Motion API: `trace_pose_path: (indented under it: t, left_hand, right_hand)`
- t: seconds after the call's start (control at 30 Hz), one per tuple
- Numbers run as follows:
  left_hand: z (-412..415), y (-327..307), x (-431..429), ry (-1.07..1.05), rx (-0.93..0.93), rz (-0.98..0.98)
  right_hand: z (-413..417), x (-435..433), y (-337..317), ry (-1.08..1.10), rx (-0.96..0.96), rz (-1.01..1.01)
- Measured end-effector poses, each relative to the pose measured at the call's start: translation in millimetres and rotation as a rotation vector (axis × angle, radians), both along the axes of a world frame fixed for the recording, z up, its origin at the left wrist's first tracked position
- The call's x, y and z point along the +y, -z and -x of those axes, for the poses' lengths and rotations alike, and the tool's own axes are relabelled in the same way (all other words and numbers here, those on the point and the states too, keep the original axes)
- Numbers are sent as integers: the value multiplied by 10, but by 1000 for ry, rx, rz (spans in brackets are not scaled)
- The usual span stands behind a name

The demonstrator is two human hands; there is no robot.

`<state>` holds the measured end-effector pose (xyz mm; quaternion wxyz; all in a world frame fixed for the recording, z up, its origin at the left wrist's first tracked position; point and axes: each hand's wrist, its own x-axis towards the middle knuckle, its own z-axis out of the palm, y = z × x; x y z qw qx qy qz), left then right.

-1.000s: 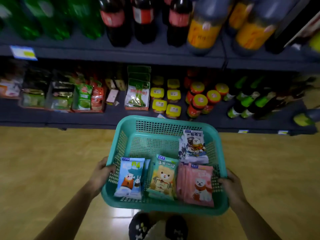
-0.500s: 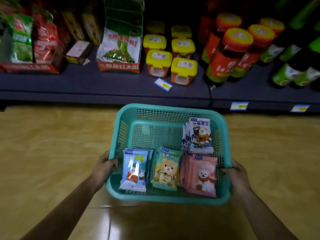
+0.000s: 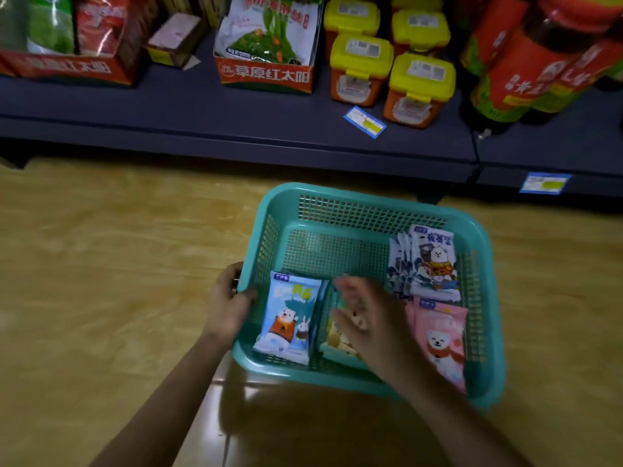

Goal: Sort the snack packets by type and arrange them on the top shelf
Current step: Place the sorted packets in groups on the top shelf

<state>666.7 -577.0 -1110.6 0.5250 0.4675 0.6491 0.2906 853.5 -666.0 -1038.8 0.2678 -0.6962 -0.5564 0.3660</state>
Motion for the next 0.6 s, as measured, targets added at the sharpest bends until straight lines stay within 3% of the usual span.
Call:
trace_pose_path:
  t: [0.07,0.2,0.27,0.5,0.6]
  left_hand:
    - [46,21,-38,-20,38,-69]
    - [143,61,-183,-24,43,-110]
    - [204,60,-249,-34,-8,-115]
    - [425,-77,-292,-163,-12,-209]
    - [475,-152,-299,-215,-9,-255]
  right_hand:
    - [269,241,167,-141,-95,85]
    - [386,540,396,-253,-481,232]
    - [360,610,465,-272,-541,289]
    - [360,726,410,-318,-495,348]
    - [385,704,358,-178,-155,362]
